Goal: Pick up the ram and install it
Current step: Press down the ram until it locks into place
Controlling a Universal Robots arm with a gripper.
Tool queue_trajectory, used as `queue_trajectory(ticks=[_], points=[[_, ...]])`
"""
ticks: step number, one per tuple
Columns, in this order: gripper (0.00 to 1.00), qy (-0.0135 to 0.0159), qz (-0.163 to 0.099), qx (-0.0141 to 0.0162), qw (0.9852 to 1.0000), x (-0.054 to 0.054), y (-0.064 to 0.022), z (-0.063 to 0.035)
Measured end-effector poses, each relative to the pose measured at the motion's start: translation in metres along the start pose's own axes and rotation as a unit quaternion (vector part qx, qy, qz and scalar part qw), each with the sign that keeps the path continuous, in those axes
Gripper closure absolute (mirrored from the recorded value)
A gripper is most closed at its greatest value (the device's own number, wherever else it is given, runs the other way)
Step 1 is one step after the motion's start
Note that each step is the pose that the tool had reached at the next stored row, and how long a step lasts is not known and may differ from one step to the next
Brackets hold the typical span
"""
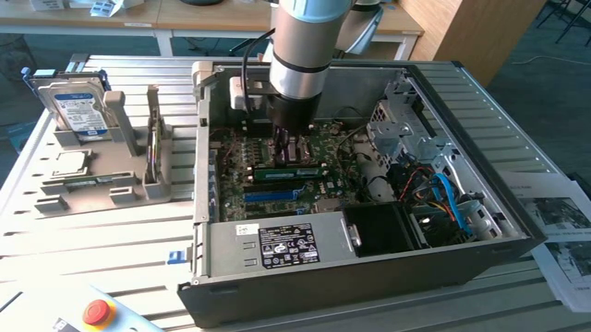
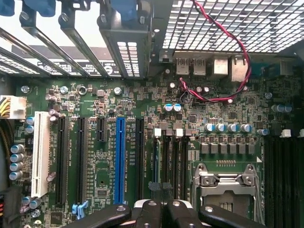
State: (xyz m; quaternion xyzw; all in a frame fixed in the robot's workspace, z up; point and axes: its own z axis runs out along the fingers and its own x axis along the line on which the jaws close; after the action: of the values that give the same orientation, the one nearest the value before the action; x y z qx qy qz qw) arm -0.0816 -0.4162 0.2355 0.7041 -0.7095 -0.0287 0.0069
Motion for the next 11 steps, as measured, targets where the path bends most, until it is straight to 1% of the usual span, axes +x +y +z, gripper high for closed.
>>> queue_trajectory(ticks=[11], points=[[0.9, 0.0002, 0.0, -0.0001, 1.0, 0.0002, -0.0001, 0.0034]])
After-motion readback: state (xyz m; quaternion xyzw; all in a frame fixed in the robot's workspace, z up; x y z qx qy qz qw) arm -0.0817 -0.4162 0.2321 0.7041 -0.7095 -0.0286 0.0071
